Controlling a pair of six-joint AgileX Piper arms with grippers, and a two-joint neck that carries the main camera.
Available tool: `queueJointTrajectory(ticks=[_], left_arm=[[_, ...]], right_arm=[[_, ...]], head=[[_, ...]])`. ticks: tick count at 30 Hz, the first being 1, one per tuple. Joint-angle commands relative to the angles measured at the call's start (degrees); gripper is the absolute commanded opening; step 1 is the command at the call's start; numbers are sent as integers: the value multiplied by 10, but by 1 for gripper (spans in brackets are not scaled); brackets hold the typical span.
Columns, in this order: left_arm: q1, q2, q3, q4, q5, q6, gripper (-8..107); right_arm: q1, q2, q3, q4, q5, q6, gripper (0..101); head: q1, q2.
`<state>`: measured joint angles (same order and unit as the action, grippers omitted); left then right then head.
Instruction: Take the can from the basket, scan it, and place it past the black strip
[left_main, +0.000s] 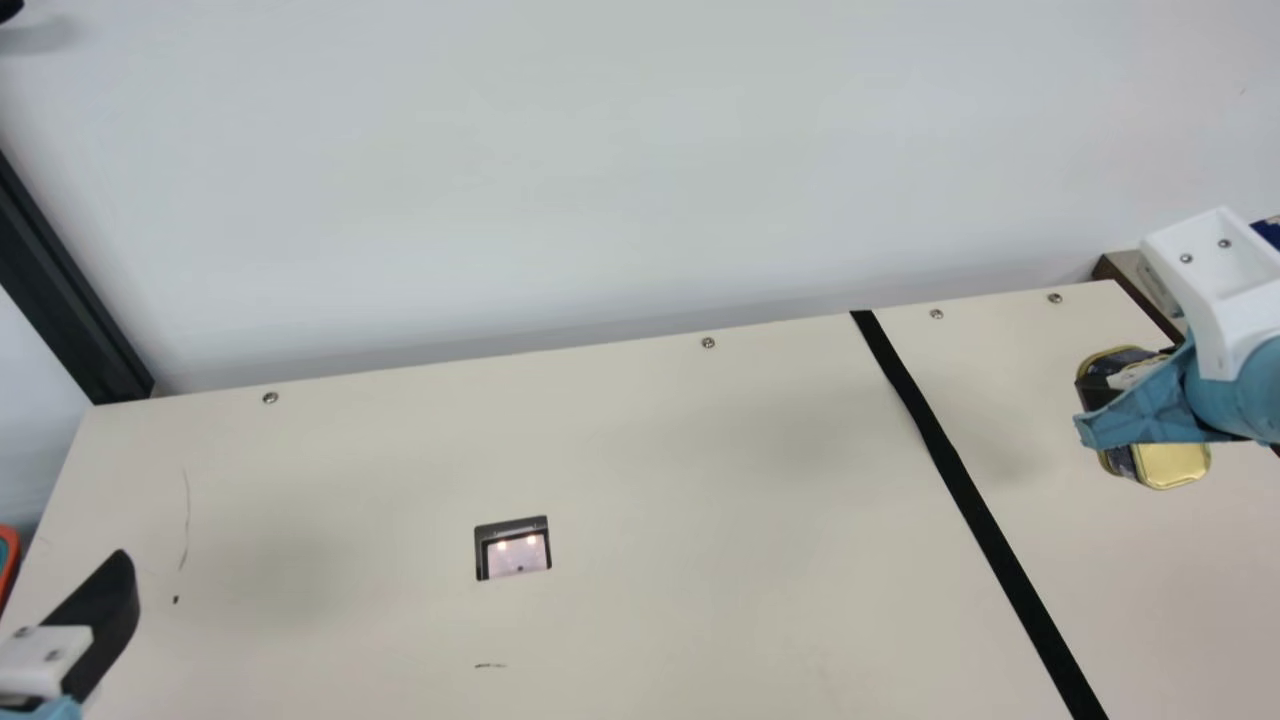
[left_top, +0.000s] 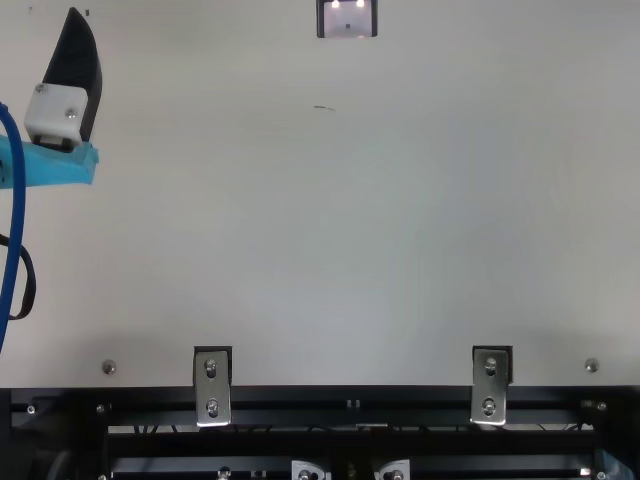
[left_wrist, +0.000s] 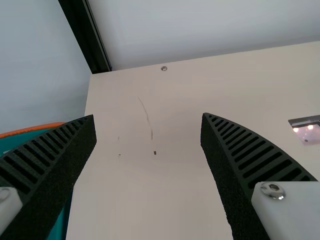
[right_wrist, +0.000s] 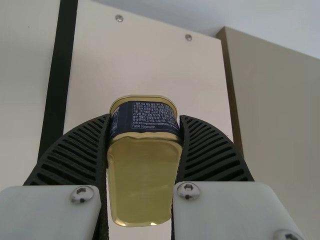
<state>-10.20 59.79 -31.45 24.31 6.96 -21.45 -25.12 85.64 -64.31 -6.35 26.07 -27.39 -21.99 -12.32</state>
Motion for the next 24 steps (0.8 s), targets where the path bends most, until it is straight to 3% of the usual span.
queueJointTrajectory(ticks=[1, 15, 24], left_arm=[[0, 0, 0, 0, 0, 0, 90], [0, 0, 0, 0, 0, 0, 90], [0, 0, 0, 0, 0, 0, 90]], right_arm=[[5, 12, -15, -19, 31, 7, 0], [26, 85, -93, -45, 146, 2, 0], [29, 118, -118, -42, 189, 2, 0]], head=[[-19, -4], [-19, -4], [-19, -4]])
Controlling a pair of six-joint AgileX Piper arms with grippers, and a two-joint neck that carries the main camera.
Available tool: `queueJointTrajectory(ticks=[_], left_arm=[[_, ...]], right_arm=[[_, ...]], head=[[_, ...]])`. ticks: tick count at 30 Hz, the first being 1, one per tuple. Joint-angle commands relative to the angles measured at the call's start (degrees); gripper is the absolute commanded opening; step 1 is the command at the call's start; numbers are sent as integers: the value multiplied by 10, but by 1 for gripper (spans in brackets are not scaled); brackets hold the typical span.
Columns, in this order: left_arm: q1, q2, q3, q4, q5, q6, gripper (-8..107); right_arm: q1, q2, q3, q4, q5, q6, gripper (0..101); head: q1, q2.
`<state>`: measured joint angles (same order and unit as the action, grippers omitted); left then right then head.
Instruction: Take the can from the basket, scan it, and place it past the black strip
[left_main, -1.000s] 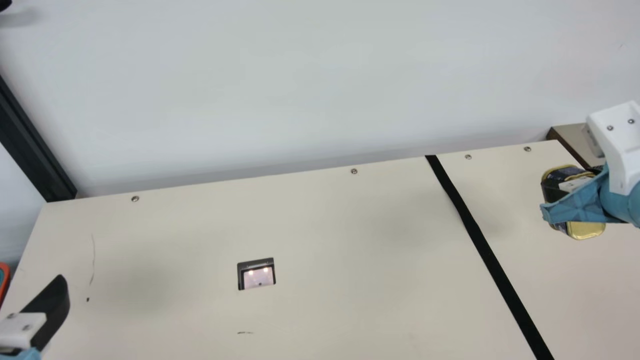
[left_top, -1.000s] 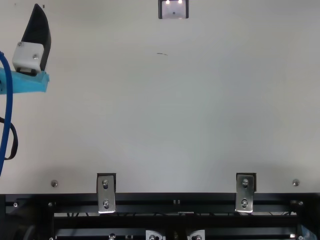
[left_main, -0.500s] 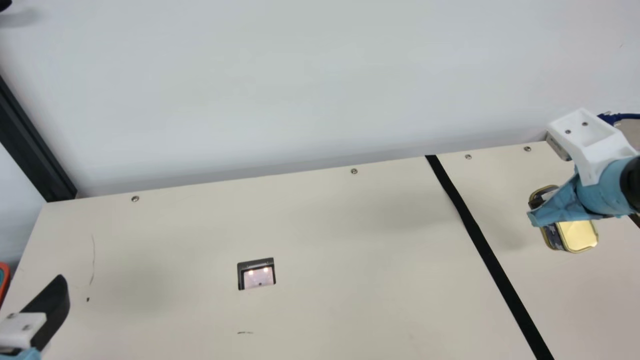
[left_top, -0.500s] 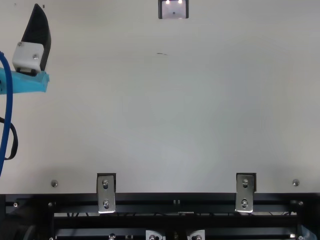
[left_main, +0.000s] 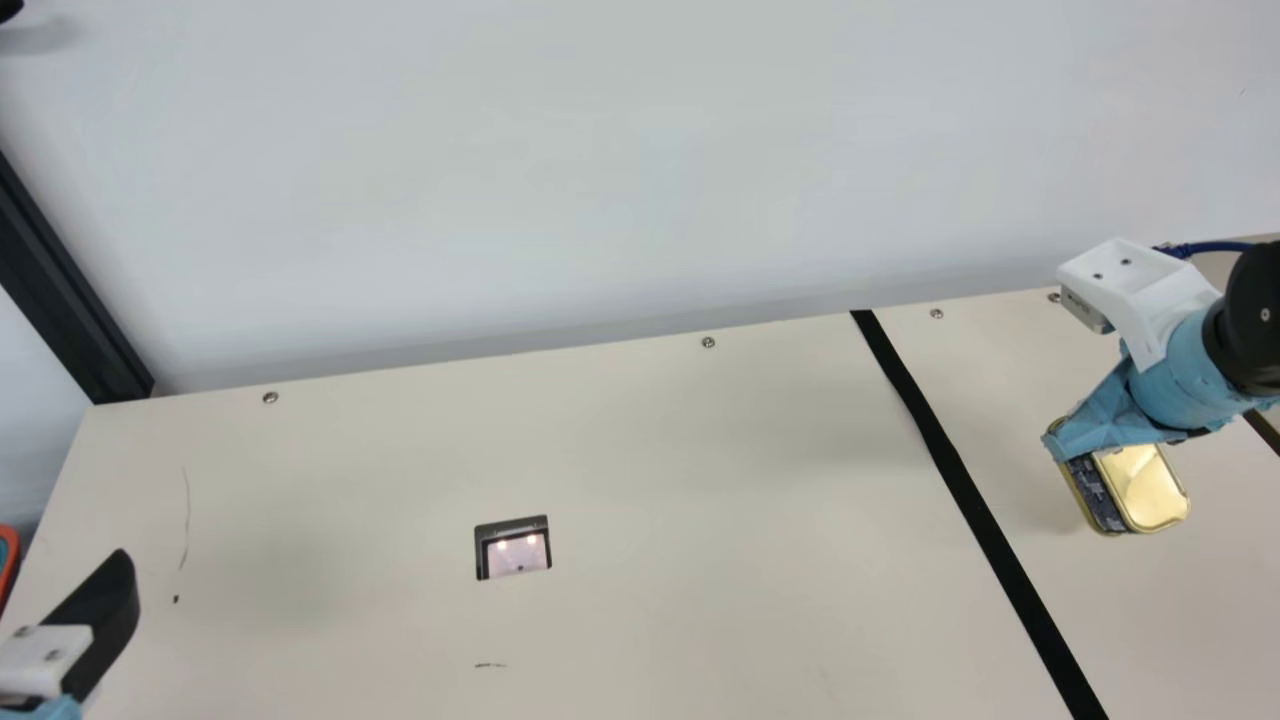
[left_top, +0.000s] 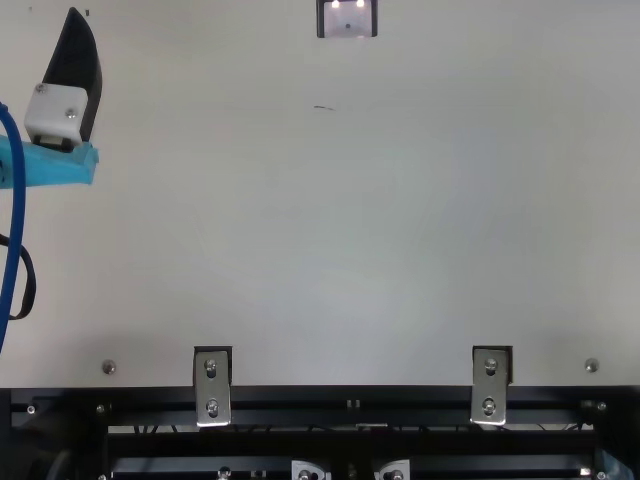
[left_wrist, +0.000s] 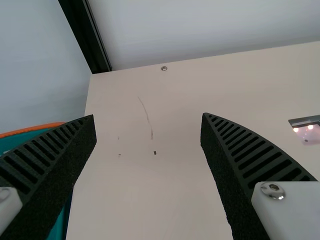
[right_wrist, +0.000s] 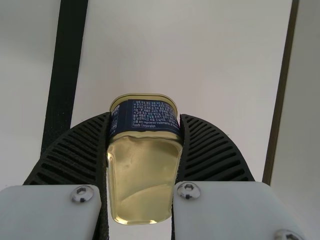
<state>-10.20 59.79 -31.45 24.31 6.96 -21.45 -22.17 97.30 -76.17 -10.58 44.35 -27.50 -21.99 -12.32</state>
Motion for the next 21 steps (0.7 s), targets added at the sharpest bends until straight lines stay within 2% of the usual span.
queueJointTrajectory(ticks=[1, 10, 19, 20, 21], left_arm=[[0, 0, 0, 0, 0, 0, 90], [0, 0, 0, 0, 0, 0, 90], [0, 0, 0, 0, 0, 0, 90], [0, 0, 0, 0, 0, 0, 90], [0, 0, 0, 0, 0, 0, 90]], right_arm=[[0, 5, 0, 0, 7, 5, 0], [0, 21, 17, -6, 3, 28, 0], [-4, 26, 39, -8, -23, 54, 0], [-4, 26, 41, -9, -26, 57, 12], [-5, 26, 43, -10, -28, 60, 44]], head=[[-19, -4], [-19, -4], [-19, -4], [-19, -4], [-19, -4]])
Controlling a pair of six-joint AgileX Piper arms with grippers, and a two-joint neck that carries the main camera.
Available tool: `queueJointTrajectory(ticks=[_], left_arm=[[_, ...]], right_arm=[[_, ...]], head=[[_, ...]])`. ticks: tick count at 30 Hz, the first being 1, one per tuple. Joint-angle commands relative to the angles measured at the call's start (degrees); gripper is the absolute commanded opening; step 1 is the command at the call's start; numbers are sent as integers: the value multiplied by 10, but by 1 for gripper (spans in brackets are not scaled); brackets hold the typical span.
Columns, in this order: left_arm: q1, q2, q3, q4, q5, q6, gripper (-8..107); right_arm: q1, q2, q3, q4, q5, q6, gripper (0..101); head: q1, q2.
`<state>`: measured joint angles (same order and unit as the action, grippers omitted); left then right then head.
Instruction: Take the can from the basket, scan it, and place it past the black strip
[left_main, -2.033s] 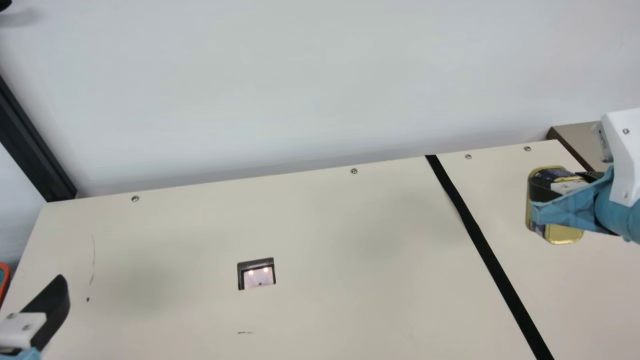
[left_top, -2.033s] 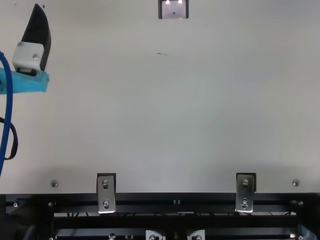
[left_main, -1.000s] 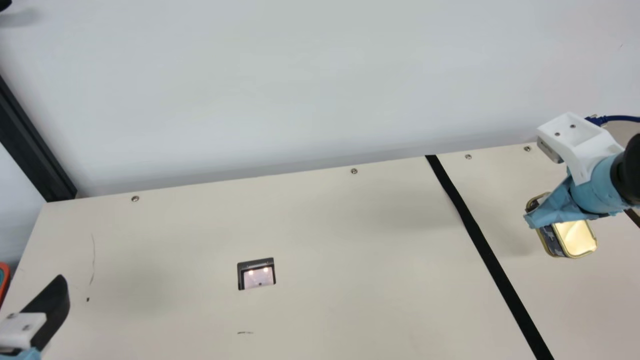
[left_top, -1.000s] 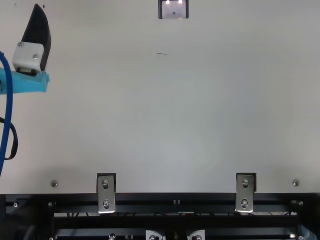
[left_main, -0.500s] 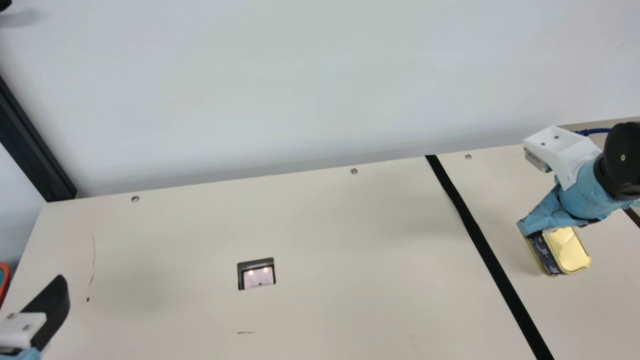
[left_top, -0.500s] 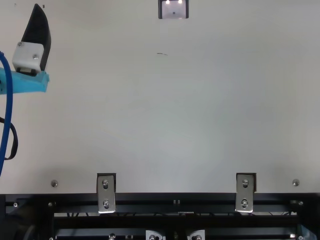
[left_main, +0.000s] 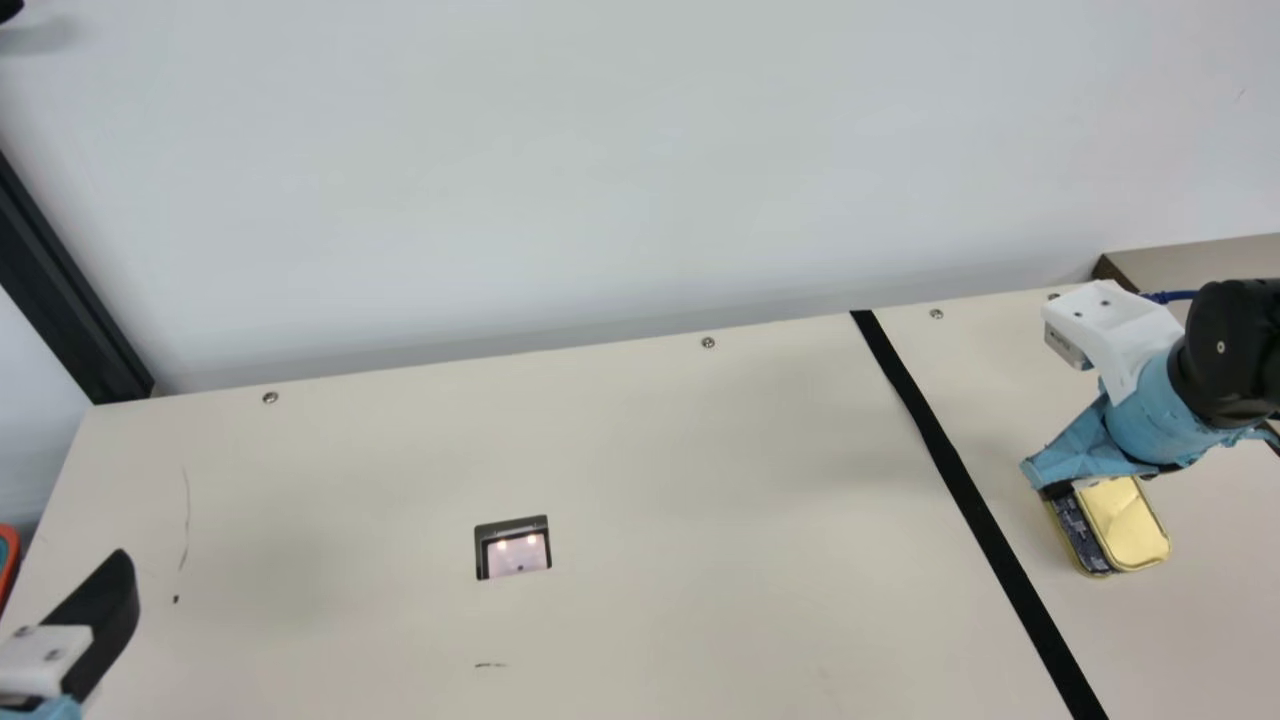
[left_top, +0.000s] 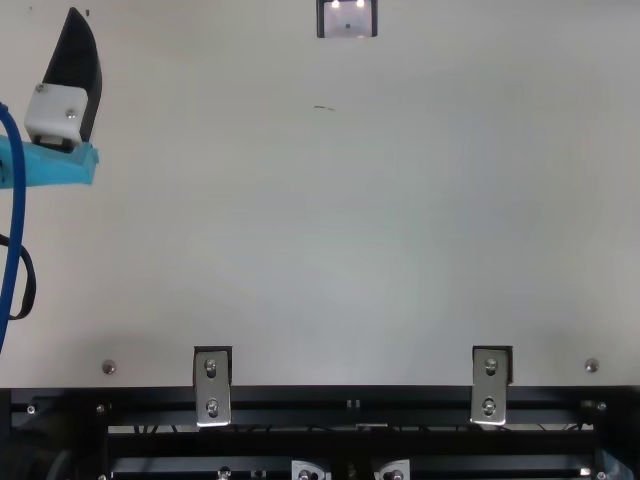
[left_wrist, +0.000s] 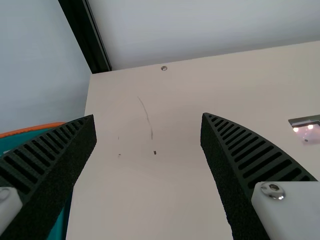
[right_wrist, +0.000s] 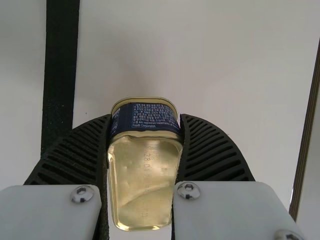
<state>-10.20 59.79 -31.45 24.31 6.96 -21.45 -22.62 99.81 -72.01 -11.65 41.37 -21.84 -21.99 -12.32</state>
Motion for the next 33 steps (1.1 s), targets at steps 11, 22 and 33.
queueJointTrajectory(ticks=[11, 22, 33], left_arm=[[0, 0, 0, 0, 0, 0, 90], [0, 0, 0, 0, 0, 0, 90], [0, 0, 0, 0, 0, 0, 90]], right_arm=[[-7, -15, 15, 7, -27, 20, 101], [21, -77, 41, 77, -110, 11, 101], [85, -146, 92, 123, -181, 18, 101]], head=[[-19, -4], [-19, -4], [-19, -4]])
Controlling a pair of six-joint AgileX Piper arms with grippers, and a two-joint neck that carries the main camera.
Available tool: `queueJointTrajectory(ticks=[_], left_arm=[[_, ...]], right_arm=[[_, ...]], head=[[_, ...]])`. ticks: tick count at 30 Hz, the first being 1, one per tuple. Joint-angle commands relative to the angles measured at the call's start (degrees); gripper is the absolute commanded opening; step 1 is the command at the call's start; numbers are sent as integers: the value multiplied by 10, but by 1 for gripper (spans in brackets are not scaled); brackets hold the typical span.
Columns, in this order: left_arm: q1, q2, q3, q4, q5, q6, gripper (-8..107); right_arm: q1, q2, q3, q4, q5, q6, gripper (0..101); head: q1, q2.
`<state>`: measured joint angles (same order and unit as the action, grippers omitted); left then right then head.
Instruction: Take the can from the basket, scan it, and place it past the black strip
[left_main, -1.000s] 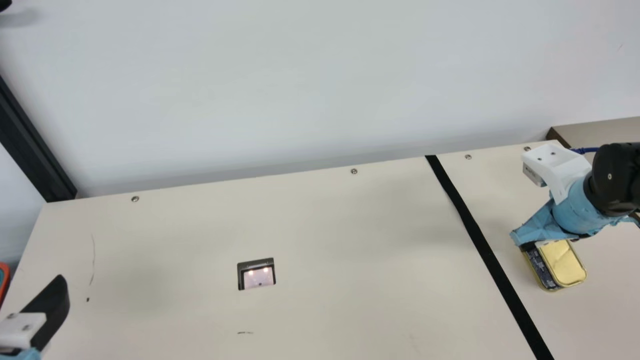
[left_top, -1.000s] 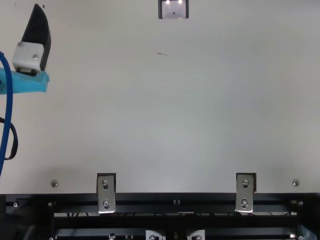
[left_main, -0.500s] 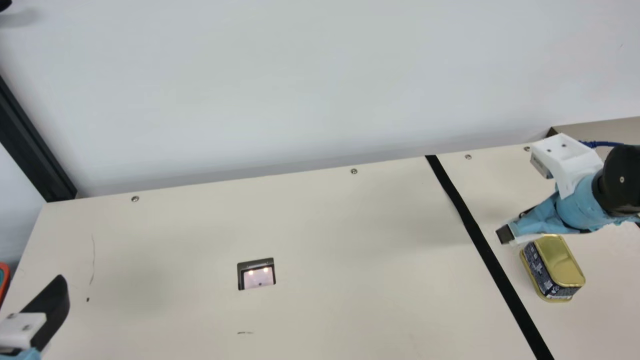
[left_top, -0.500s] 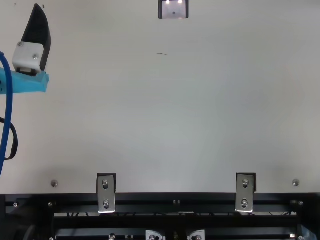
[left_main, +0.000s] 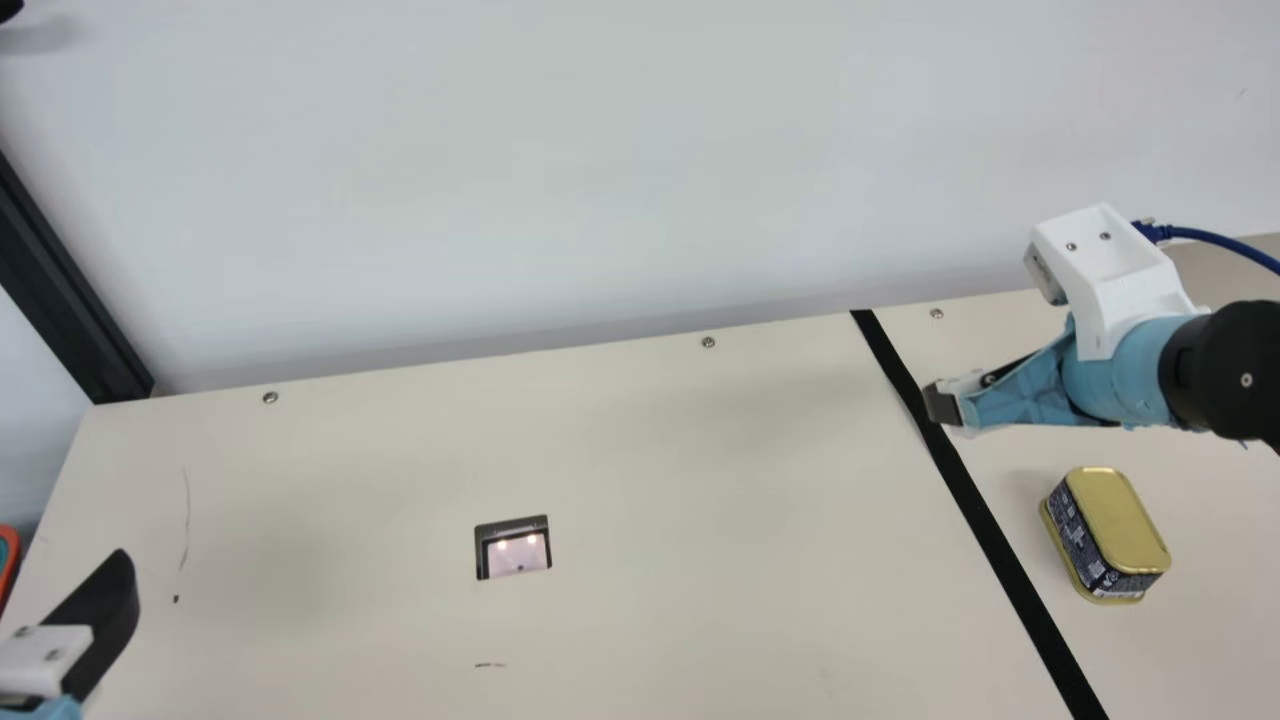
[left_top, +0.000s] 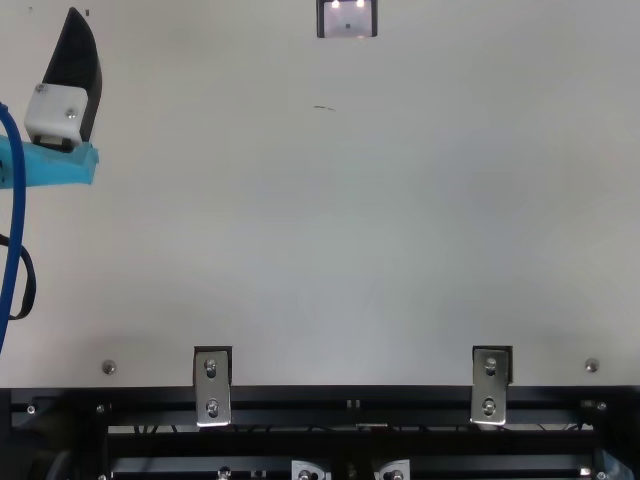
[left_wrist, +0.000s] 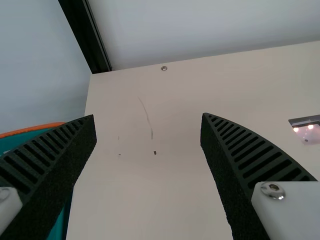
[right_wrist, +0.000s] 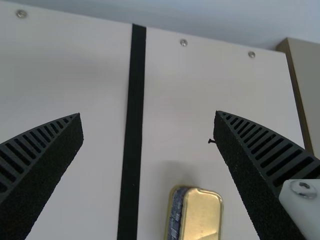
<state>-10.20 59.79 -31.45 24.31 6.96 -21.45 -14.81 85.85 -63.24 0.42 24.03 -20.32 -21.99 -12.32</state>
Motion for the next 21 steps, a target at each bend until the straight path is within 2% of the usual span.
queueJointTrajectory(ticks=[1, 9, 21], left_arm=[[0, 0, 0, 0, 0, 0, 90], [0, 0, 0, 0, 0, 0, 90], [0, 0, 0, 0, 0, 0, 90]], right_arm=[[12, -13, 9, 4, -13, 6, 101], [59, -58, 40, 3, -39, 41, 101], [110, -120, 77, -22, -45, 101, 101]], head=[[-19, -4], [-21, 17], [-13, 112]])
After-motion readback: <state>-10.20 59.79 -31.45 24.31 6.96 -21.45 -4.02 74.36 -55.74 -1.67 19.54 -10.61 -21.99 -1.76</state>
